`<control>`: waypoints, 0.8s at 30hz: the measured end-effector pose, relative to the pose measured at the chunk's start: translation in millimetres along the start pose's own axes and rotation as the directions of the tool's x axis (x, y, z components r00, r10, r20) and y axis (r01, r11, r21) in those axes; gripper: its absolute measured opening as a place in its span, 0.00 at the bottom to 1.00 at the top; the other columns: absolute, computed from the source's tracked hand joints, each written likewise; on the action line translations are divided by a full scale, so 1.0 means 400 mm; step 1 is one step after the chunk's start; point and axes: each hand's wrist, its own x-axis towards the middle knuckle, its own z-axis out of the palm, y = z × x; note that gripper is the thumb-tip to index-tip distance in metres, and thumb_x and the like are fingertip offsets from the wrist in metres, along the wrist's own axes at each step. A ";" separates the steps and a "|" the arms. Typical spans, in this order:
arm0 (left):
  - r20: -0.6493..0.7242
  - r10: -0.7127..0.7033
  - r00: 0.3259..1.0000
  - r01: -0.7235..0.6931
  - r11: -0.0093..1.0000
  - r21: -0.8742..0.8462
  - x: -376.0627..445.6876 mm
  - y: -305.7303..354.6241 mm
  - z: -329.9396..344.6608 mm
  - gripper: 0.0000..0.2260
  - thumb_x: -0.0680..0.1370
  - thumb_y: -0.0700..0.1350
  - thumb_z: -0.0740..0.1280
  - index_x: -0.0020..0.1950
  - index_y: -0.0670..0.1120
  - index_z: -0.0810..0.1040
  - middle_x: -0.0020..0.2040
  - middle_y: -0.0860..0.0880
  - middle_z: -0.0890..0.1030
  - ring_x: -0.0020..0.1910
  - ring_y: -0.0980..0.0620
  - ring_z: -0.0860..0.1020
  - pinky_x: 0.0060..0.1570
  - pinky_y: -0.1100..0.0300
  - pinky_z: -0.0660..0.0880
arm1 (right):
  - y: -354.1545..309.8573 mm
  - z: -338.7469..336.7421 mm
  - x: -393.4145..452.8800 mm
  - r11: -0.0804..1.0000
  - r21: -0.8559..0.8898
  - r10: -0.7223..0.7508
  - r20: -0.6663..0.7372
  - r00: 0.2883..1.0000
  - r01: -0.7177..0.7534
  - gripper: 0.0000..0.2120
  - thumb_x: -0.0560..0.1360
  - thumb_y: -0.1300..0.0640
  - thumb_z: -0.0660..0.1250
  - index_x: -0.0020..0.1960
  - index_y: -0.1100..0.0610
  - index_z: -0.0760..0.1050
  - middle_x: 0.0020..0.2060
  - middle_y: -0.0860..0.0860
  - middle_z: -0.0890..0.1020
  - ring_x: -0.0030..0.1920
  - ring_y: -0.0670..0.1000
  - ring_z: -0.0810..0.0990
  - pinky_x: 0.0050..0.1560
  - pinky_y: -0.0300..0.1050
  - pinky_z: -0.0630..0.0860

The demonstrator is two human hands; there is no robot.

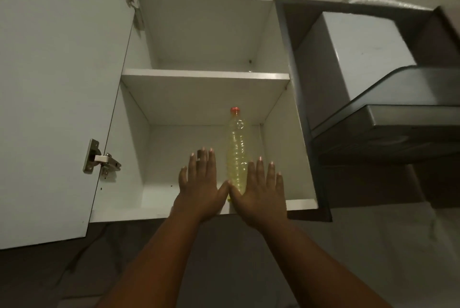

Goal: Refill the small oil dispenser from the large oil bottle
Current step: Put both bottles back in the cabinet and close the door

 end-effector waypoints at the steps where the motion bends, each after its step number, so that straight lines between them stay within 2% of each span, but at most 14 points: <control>1: -0.003 0.037 0.999 -0.037 0.999 0.016 -0.009 -0.003 0.001 0.35 0.79 0.66 0.44 0.76 0.49 0.29 0.77 0.49 0.30 0.76 0.48 0.30 0.74 0.46 0.37 | 0.003 -0.006 -0.018 1.000 0.001 -0.004 0.023 1.000 0.004 0.38 0.74 0.32 0.38 0.76 0.54 0.34 0.76 0.53 0.36 0.75 0.57 0.33 0.73 0.55 0.35; 4: -0.005 0.160 0.987 -0.159 0.985 0.065 -0.054 -0.006 -0.004 0.39 0.69 0.72 0.26 0.73 0.49 0.26 0.75 0.49 0.28 0.75 0.48 0.29 0.74 0.50 0.33 | 0.008 -0.029 -0.067 0.999 0.039 -0.004 0.131 0.991 -0.001 0.37 0.77 0.33 0.39 0.76 0.54 0.34 0.76 0.53 0.36 0.75 0.56 0.33 0.73 0.53 0.37; 5: 0.010 0.167 0.986 -0.167 0.985 0.050 -0.070 -0.007 -0.002 0.41 0.67 0.72 0.23 0.73 0.49 0.26 0.75 0.48 0.27 0.75 0.48 0.28 0.72 0.52 0.29 | 0.009 -0.037 -0.083 1.000 0.031 -0.002 0.167 0.986 -0.003 0.38 0.76 0.33 0.39 0.76 0.54 0.34 0.76 0.53 0.36 0.74 0.55 0.33 0.73 0.52 0.36; 7: -0.010 0.143 0.990 -0.142 0.988 0.054 -0.111 -0.008 -0.003 0.42 0.69 0.73 0.27 0.76 0.49 0.29 0.77 0.44 0.32 0.76 0.46 0.30 0.69 0.52 0.24 | 0.011 -0.064 -0.121 1.000 -0.005 0.016 0.228 0.973 -0.015 0.41 0.73 0.30 0.38 0.75 0.56 0.33 0.75 0.54 0.34 0.73 0.54 0.31 0.71 0.51 0.34; 8: -0.027 0.137 0.990 -0.134 0.987 0.084 -0.137 -0.012 -0.007 0.42 0.73 0.73 0.32 0.79 0.47 0.37 0.79 0.42 0.41 0.78 0.46 0.36 0.71 0.50 0.27 | 0.010 -0.078 -0.143 1.000 -0.019 0.027 0.244 0.970 -0.023 0.44 0.70 0.28 0.36 0.75 0.56 0.32 0.75 0.54 0.34 0.72 0.53 0.29 0.71 0.50 0.33; 10: 0.051 0.113 0.992 -0.118 0.987 0.109 -0.192 -0.018 -0.019 0.40 0.78 0.71 0.42 0.79 0.43 0.54 0.77 0.38 0.58 0.77 0.45 0.47 0.73 0.46 0.38 | 0.006 -0.101 -0.191 0.998 -0.044 0.042 0.233 0.971 -0.032 0.48 0.66 0.26 0.34 0.74 0.56 0.30 0.74 0.54 0.33 0.70 0.51 0.27 0.70 0.49 0.32; 11: 0.069 0.113 0.991 -0.120 0.985 0.121 -0.219 -0.019 -0.030 0.39 0.78 0.70 0.45 0.78 0.42 0.58 0.76 0.38 0.62 0.77 0.45 0.49 0.73 0.45 0.41 | 0.002 -0.115 -0.213 0.998 -0.057 0.045 0.225 0.973 -0.033 0.49 0.64 0.26 0.32 0.73 0.57 0.29 0.74 0.54 0.33 0.69 0.51 0.27 0.70 0.49 0.32; 15: 0.033 0.089 0.995 -0.093 0.985 0.145 -0.298 -0.024 -0.091 0.39 0.78 0.70 0.45 0.77 0.42 0.59 0.76 0.38 0.63 0.77 0.43 0.50 0.74 0.46 0.41 | -0.012 -0.179 -0.274 0.995 -0.094 0.031 0.180 0.983 -0.015 0.51 0.60 0.25 0.29 0.73 0.56 0.29 0.74 0.53 0.31 0.71 0.52 0.27 0.70 0.49 0.30; 21: -0.068 0.001 0.998 0.013 0.979 0.201 -0.373 -0.005 -0.256 0.39 0.78 0.70 0.45 0.77 0.41 0.58 0.76 0.39 0.61 0.76 0.40 0.58 0.73 0.49 0.43 | -0.057 -0.334 -0.346 0.991 -0.114 -0.054 0.122 0.991 0.068 0.48 0.62 0.26 0.30 0.72 0.55 0.28 0.72 0.52 0.30 0.72 0.53 0.27 0.69 0.49 0.30; 24: -0.090 -0.006 0.996 0.028 0.970 0.240 -0.429 0.032 -0.357 0.39 0.78 0.70 0.45 0.77 0.41 0.58 0.76 0.40 0.59 0.76 0.41 0.56 0.73 0.49 0.42 | -0.079 -0.417 -0.393 0.986 -0.116 -0.105 0.103 0.989 0.117 0.46 0.66 0.27 0.34 0.74 0.55 0.29 0.71 0.52 0.29 0.72 0.54 0.28 0.70 0.49 0.30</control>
